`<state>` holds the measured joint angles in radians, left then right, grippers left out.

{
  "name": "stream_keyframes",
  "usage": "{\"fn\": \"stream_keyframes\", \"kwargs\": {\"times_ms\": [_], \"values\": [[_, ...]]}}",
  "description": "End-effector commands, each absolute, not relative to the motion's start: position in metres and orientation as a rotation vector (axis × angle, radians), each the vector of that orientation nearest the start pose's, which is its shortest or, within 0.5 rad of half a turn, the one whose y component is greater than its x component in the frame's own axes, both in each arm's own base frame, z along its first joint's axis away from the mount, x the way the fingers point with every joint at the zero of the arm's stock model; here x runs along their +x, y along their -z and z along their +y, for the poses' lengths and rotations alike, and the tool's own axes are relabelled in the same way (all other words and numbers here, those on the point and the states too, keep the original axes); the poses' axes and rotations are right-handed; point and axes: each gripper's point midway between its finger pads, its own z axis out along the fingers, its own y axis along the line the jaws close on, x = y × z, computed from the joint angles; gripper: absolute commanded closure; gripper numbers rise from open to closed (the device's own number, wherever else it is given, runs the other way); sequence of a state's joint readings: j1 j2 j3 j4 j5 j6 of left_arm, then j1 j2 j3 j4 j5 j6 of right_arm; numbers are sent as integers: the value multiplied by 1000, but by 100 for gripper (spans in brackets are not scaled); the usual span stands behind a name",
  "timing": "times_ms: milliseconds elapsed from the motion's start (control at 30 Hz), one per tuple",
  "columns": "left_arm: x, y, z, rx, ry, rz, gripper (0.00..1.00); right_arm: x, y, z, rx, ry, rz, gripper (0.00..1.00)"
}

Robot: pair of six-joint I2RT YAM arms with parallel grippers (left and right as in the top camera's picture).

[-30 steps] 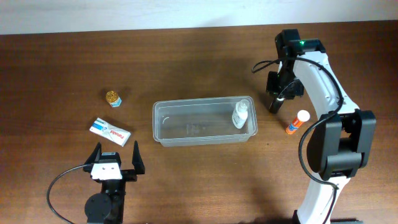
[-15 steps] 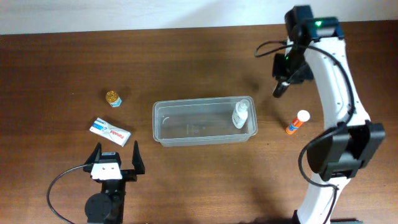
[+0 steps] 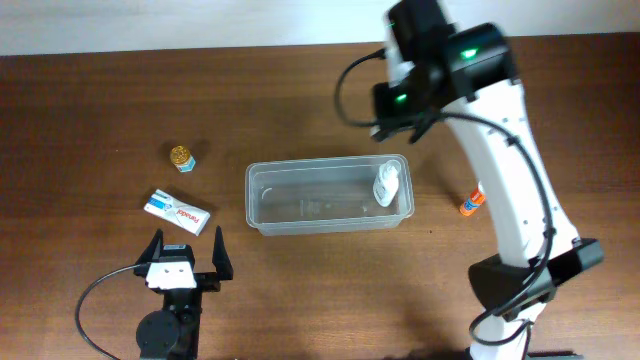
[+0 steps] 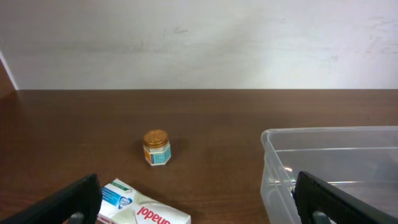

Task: Pack container
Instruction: 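Lift dark bottle and place it inside the container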

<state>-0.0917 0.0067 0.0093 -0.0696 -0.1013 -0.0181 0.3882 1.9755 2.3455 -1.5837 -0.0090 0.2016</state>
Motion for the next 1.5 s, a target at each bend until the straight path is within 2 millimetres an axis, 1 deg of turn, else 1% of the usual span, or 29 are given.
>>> {"fn": "stream_keyframes", "kwargs": {"times_ms": [0, 67, 133, 267, 333, 400, 433, 533, 767, 900, 1067, 1200, 1467], "values": [[246, -158, -4, -5, -17, 1644, 1, 369, -287, 186, -376, -197, 2731, 80], [246, -158, -4, -5, -17, 1644, 1, 360, -286, 198, -429, -182, 2731, 79], [246, -158, -4, -5, -17, 1644, 1, 352, -283, 202, -466, -151, 2745, 79], [246, -158, -4, -5, -17, 1644, 1, 336, -271, 199, -495, -101, 2824, 79], [246, -158, -4, -5, -17, 1644, 1, 332, -264, 196, -501, -78, 2856, 79], [246, -158, -4, -5, -17, 1644, 1, 330, -256, 194, -502, -62, 2884, 79], [246, -158, -4, -5, -17, 1644, 1, 330, -252, 193, -504, -53, 2895, 72], [246, -158, -4, -5, -17, 1644, 1, 329, -238, 192, -512, -32, 2928, 71], [246, -158, -4, -5, -17, 1644, 1, 329, -199, 190, -523, 25, 2991, 71], [246, -158, -4, -5, -17, 1644, 1, 331, -184, 189, -524, 44, 3001, 71], [246, -158, -4, -5, -17, 1644, 1, 337, -183, 189, -507, 32, 2984, 71], [246, -158, -4, -5, -17, 1644, 1, 341, -183, 184, -483, 32, 2986, 71], [246, -158, -4, -5, -17, 1644, 1, 344, -183, 182, -475, 30, 2979, 72]]}}
